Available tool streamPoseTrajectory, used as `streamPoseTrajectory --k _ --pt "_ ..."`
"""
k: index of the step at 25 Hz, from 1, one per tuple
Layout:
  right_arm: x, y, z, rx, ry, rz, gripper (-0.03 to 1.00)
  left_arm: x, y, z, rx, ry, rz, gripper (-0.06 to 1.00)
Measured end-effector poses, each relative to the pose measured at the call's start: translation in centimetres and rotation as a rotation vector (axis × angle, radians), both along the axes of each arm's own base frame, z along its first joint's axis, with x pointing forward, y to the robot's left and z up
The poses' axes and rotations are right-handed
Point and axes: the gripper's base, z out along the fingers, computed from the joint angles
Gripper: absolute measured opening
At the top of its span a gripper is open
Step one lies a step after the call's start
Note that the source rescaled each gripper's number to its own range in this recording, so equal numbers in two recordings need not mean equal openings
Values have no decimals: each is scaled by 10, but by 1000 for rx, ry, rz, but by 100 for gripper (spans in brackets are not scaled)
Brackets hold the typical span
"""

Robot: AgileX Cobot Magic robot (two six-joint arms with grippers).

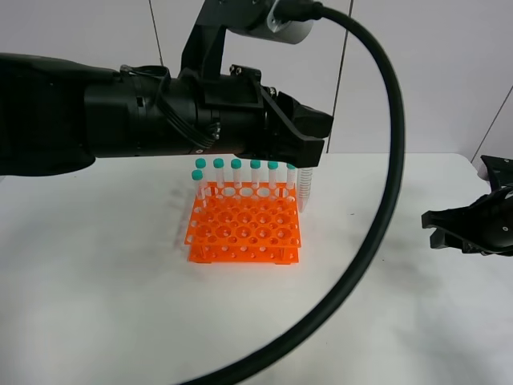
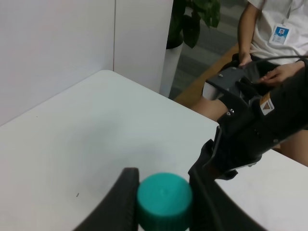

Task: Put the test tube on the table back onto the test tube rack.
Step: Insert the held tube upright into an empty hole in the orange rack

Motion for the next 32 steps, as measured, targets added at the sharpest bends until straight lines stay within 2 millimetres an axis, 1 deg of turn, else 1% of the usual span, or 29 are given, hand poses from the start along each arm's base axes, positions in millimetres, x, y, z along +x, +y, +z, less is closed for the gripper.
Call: streamPoseTrajectory --k 10,14,18,26,32 --pt "-4 0 1 -16 59 47 57 0 0 0 12 -17 -7 0" --pt "-13 2 13 -14 55 55 56 0 0 0 12 -17 -7 0" --pt "-30 4 33 -20 60 75 55 0 0 0 13 -18 -7 0" --pt "-76 10 72 -34 69 105 54 0 0 0 13 -18 -7 0" --pt "-113 13 100 -53 -24 56 54 0 0 0 13 -18 -7 0"
